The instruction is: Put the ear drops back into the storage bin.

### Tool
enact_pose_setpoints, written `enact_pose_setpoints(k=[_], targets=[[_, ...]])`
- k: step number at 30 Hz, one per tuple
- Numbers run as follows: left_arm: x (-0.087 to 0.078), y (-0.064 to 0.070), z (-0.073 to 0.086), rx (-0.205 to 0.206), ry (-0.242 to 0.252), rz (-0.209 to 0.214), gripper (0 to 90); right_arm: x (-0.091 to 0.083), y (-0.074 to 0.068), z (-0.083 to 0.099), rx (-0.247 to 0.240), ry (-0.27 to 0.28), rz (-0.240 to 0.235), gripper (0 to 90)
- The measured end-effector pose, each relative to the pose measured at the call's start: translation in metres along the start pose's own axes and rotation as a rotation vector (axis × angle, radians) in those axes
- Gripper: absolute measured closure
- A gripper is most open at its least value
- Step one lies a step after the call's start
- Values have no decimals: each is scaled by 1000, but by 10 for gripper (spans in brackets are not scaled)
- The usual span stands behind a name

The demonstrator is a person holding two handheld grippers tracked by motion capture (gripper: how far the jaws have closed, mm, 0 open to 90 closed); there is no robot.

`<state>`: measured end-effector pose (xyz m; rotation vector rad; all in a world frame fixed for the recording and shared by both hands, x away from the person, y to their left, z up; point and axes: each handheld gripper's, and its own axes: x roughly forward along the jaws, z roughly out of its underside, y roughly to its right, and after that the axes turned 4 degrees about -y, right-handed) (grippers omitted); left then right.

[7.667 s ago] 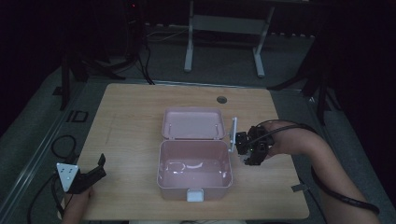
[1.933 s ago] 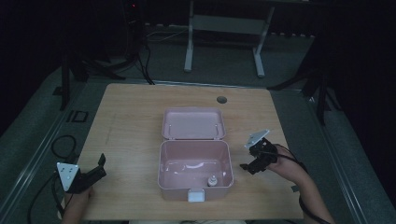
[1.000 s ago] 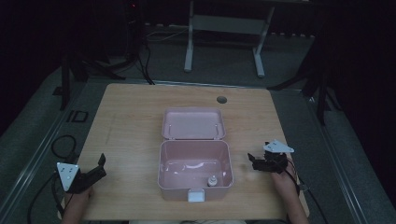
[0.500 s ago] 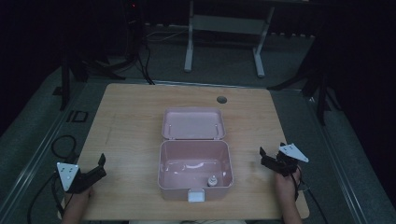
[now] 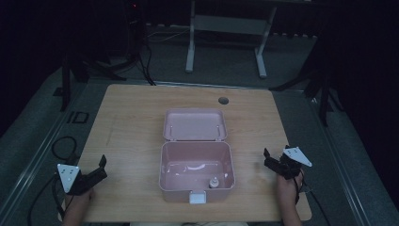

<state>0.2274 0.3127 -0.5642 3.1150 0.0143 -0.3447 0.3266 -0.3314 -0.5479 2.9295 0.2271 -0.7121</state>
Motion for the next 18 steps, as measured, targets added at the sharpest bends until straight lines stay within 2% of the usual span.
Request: enact_pose_setpoints(k=[6, 18], targets=[[0, 0, 0, 1, 2, -1, 24, 2, 2, 1, 16, -22, 5, 128], [0, 0, 0, -3, 1, -2, 24, 5, 1, 2, -1, -48, 0, 129]])
